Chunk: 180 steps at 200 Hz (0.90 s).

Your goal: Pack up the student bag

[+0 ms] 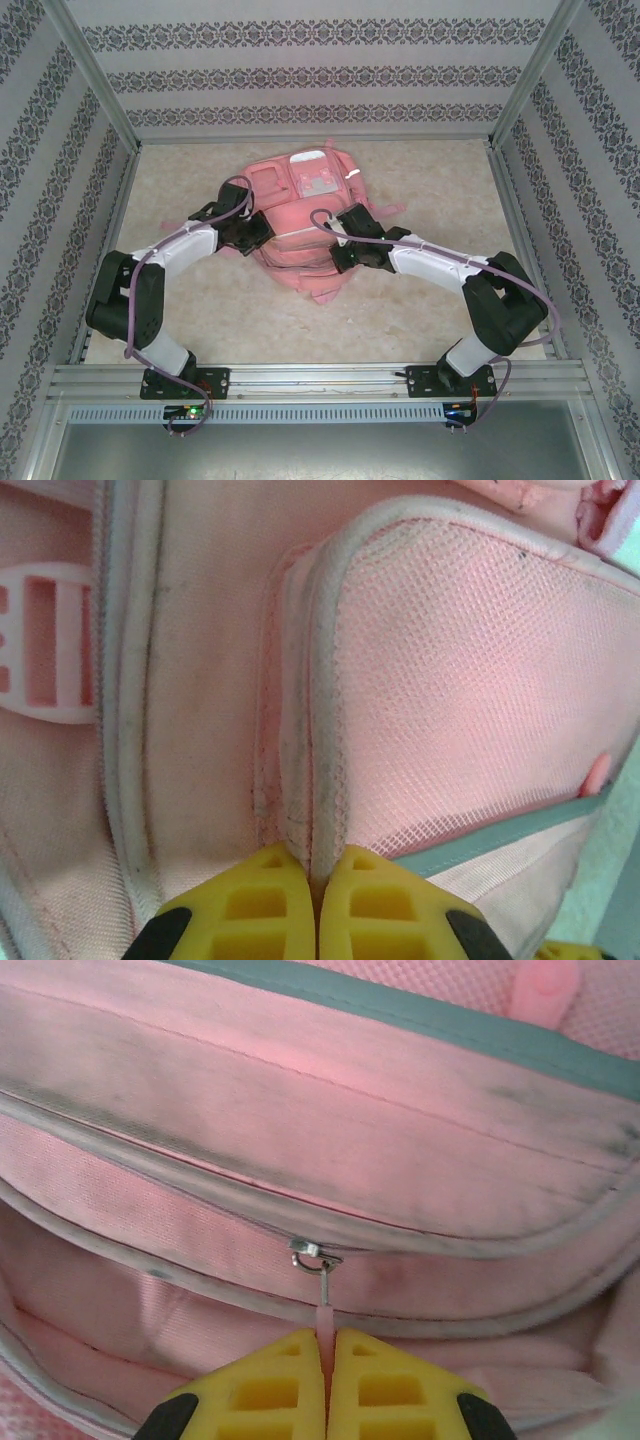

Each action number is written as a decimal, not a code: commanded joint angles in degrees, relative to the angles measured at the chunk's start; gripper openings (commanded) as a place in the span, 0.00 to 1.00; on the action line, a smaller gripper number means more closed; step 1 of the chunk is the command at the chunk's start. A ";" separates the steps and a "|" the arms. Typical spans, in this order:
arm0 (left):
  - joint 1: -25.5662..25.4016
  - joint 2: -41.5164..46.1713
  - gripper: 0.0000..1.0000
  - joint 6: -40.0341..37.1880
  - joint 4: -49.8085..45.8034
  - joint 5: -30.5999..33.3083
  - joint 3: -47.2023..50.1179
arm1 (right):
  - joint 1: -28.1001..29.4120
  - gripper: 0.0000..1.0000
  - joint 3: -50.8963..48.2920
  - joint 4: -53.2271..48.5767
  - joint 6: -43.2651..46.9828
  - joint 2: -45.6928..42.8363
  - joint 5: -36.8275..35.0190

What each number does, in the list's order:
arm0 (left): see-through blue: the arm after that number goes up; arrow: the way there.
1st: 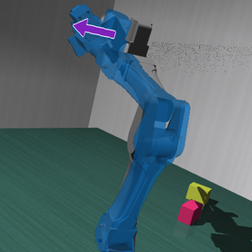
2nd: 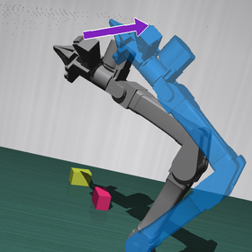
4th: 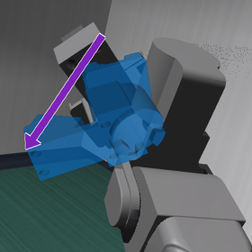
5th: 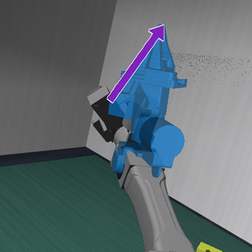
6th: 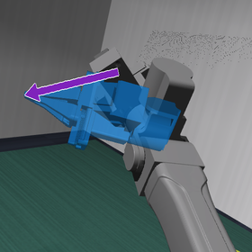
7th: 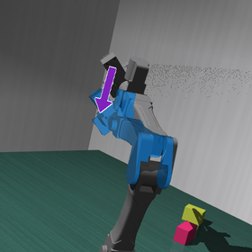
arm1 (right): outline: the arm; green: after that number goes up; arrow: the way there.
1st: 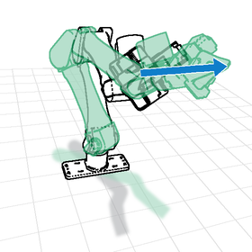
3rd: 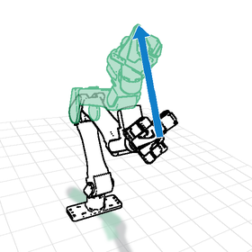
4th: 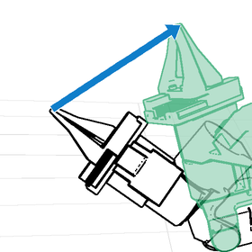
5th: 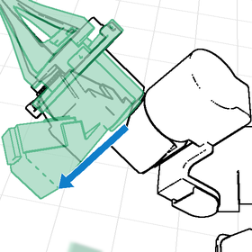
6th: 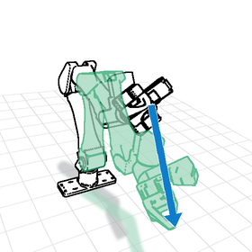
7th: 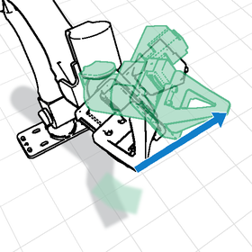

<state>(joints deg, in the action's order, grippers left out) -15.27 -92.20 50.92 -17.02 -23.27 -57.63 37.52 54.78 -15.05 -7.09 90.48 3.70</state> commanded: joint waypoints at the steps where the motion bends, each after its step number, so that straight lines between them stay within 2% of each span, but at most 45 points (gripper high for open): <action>1: 5.12 -3.41 0.00 -7.78 -5.74 -3.23 -4.12 | -0.87 0.00 -1.09 -4.12 1.18 -1.61 0.12; 35: 9.73 -9.10 0.00 -14.53 -8.90 -7.94 -10.73 | 1.27 0.00 -0.70 -2.93 0.80 -1.06 4.67; 61: 11.61 -15.20 0.00 -23.26 -17.15 -5.68 -21.39 | 3.69 0.00 0.92 -2.47 -0.34 0.34 6.91; 82: 12.52 -22.48 0.19 -26.31 -23.50 -9.69 -31.60 | 5.38 0.00 2.54 -1.13 -1.54 2.23 9.13; 93: 12.63 -24.49 0.32 -26.03 -24.25 -13.86 -34.41 | 5.95 0.00 3.50 -0.33 -2.15 3.59 10.28; 100: 12.63 -24.49 0.36 -25.47 -23.97 -15.21 -34.99 | 6.15 0.00 4.31 0.06 -2.59 4.47 10.97; 111: 12.71 -22.40 0.40 -24.52 -22.91 -15.02 -33.88 | 6.57 0.00 5.70 0.49 -3.13 6.06 11.92; 126: 13.06 -17.51 0.46 -22.57 -22.97 -10.70 -30.09 | 7.49 0.00 7.77 0.75 -3.26 7.72 12.06; 143: 13.03 -12.01 0.48 -20.06 -24.00 -7.90 -23.94 | 8.39 0.00 9.29 1.07 -3.28 9.28 12.20; 159: 12.12 -6.46 0.48 -14.59 -20.84 -8.50 -15.44 | 8.93 0.00 10.20 1.14 -3.45 10.28 12.62; 180: 8.77 -0.19 0.49 -4.68 -11.80 -8.37 -5.07 | 9.46 0.00 10.33 1.16 -4.01 10.55 13.32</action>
<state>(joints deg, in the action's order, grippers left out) -3.27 -97.58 34.87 -36.25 -32.60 -71.02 45.76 63.37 -13.52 -10.15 100.14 13.65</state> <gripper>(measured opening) 0.483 0.042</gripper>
